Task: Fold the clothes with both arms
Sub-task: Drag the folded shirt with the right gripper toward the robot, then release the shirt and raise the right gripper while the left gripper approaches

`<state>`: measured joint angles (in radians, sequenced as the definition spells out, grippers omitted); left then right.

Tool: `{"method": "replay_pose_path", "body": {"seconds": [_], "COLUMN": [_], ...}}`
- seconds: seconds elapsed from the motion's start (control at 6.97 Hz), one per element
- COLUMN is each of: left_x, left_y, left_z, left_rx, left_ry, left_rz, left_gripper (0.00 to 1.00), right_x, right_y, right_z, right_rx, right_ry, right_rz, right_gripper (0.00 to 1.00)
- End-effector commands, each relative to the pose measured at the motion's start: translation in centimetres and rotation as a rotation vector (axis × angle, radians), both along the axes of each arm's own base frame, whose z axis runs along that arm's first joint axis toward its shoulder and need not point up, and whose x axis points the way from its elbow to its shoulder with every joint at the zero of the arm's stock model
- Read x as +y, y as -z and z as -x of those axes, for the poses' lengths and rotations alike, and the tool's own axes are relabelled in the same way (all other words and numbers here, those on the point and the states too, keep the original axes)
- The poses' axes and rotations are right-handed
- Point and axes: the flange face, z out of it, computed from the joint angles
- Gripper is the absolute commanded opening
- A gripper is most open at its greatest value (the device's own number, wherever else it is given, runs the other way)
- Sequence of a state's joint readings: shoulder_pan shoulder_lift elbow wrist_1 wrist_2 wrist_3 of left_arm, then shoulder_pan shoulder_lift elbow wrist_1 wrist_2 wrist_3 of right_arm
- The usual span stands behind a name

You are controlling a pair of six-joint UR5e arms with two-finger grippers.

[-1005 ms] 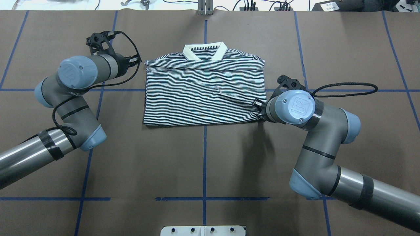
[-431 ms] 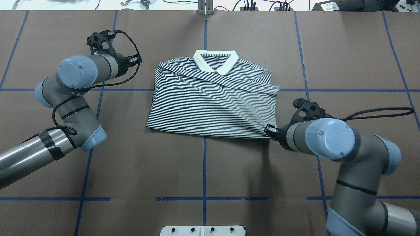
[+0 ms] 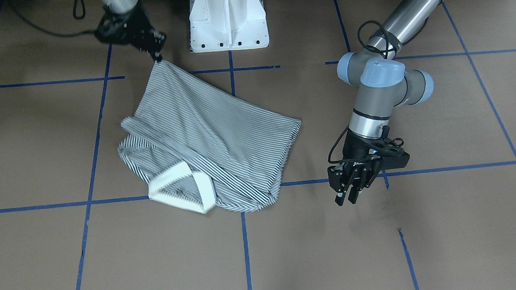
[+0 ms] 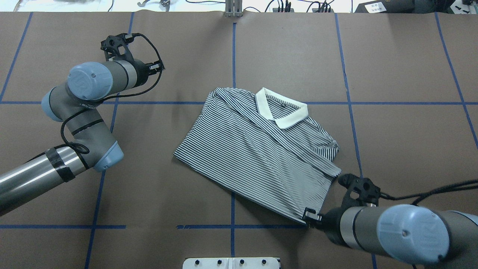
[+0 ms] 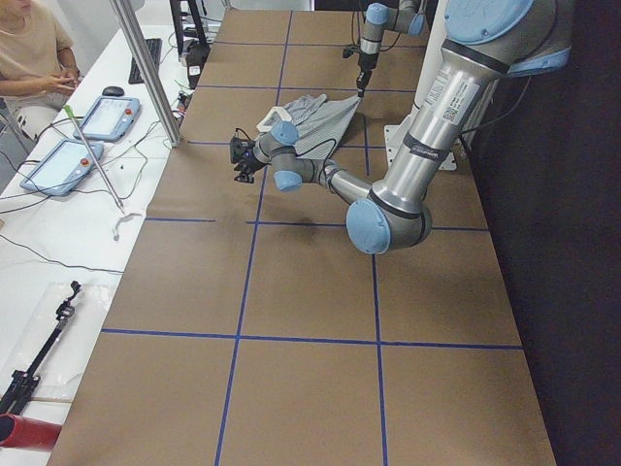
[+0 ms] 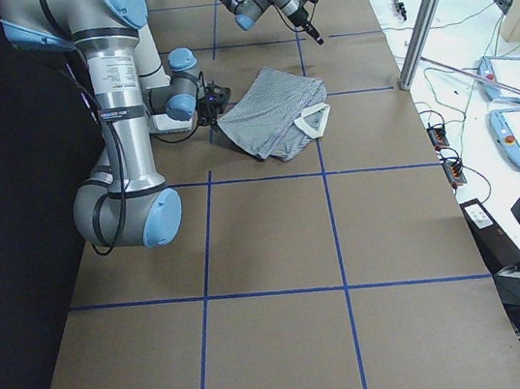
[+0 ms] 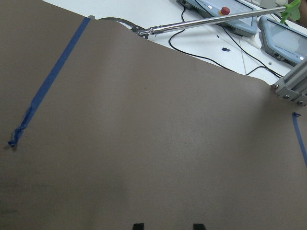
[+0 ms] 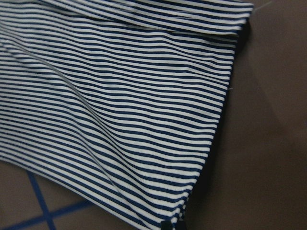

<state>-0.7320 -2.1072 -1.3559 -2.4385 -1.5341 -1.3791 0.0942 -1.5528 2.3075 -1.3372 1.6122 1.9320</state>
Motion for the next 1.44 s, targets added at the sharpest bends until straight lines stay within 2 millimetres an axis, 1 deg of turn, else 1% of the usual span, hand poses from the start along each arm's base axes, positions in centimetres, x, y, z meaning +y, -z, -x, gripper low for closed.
{"method": "replay_pose_path", "body": {"seconds": [0.0, 0.14, 0.29, 0.43, 0.57, 0.72, 0.86, 1.0, 1.15, 1.29], "left_x": [2.7, 5.7, 7.6, 10.8, 13.1, 16.3, 18.7, 19.8, 20.5, 21.1], "left_y": [5.0, 8.0, 9.7, 8.4, 6.7, 4.7, 4.4, 5.4, 5.6, 5.9], "left_z": [0.6, 0.9, 0.8, -0.5, -0.9, -3.3, -6.0, -6.8, -6.7, -7.2], "left_rx": [0.146, 0.279, 0.367, 0.365, 0.349, 0.340, 0.319, 0.274, 0.226, 0.176], "left_ry": [-0.111, -0.242, -0.276, -0.318, -0.344, -0.370, -0.344, -0.339, -0.303, -0.280], "left_rz": [0.014, 0.107, 0.188, 0.220, 0.240, 0.318, 0.381, 0.415, 0.432, 0.447], "left_gripper": [0.45, 0.46, 0.48, 0.52, 0.61, 0.62, 0.62, 0.62, 0.62, 0.62], "right_x": [6.7, 6.3, 2.9, -1.7, -6.6, -9.8, -12.6, -15.9, -18.3, -19.0], "right_y": [1.5, 1.0, 1.0, 1.7, 2.6, 4.0, 3.9, 3.5, 3.1, 2.9], "right_z": [-0.1, -0.1, -1.2, -3.1, -5.6, -7.2, -8.4, -8.8, -9.2, -9.1], "right_rx": [-0.034, -0.021, -0.023, -0.045, -0.071, -0.097, -0.077, -0.051, -0.044, -0.035], "right_ry": [0.109, 0.093, 0.006, -0.111, -0.221, -0.254, -0.281, -0.268, -0.280, -0.282], "right_rz": [0.068, 0.070, 0.064, 0.058, 0.041, -0.029, -0.094, -0.154, -0.142, -0.148], "right_gripper": [0.99, 1.00, 1.00, 1.00, 1.00, 1.00, 1.00, 1.00, 1.00, 1.00]}}
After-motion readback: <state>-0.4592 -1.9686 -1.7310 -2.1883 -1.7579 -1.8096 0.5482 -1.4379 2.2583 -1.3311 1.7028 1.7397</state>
